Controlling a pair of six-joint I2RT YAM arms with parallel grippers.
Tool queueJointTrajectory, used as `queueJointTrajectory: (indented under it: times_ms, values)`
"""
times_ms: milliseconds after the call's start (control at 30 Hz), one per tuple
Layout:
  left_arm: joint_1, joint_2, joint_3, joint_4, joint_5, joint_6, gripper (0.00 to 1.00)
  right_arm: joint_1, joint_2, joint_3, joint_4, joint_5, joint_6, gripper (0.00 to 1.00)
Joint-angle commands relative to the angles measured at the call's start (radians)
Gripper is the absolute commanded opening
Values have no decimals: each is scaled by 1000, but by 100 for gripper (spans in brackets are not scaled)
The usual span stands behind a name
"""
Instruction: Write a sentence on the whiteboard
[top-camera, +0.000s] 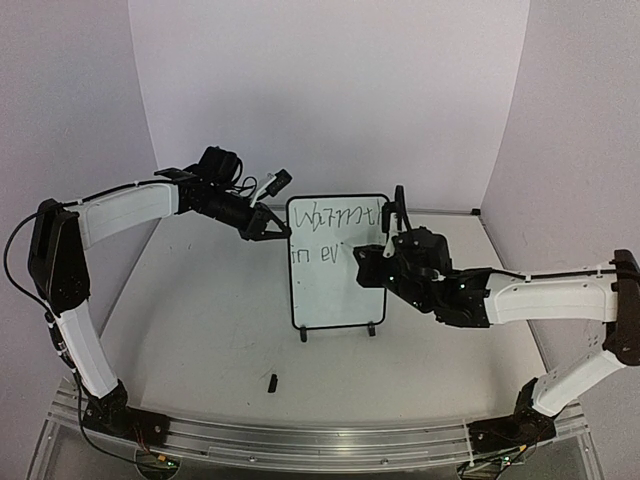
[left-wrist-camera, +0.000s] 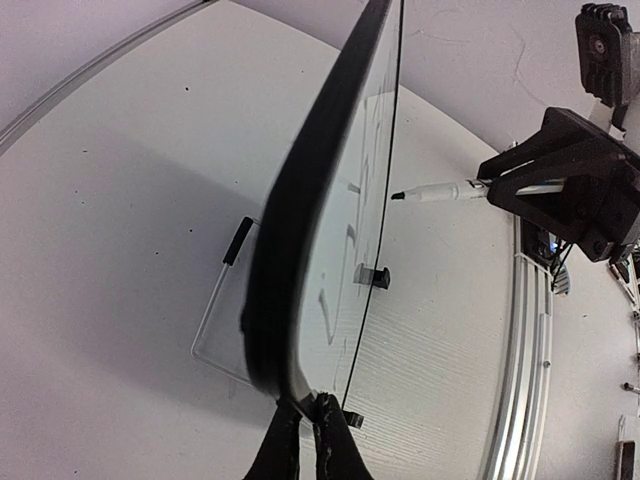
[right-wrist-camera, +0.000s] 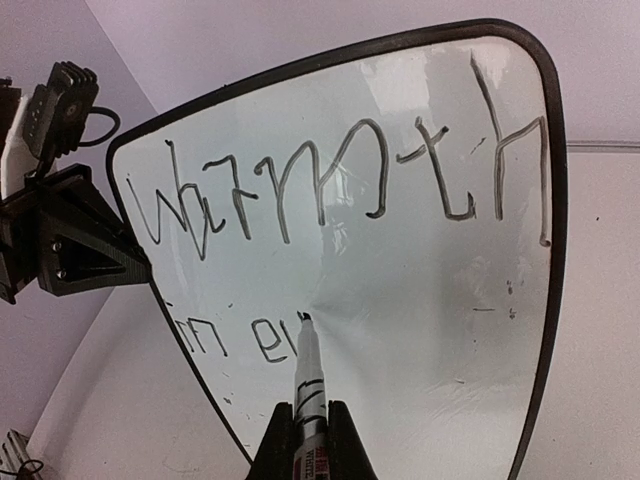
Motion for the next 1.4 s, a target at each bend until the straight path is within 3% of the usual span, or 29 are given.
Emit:
queueJointTrajectory:
  times_ms: [0,567,1367]
  values:
    - [-4,-27,-14,-45,-49,64,0,-3,-23,-19,28,-13,14,0]
    - [-4,-23,-14,-45,-47,64,0,-3,48,28,-13,20,24,0]
    - [-4,-27,-14,-46,-49,64,0,-3,-8,47,-48,82,9,0]
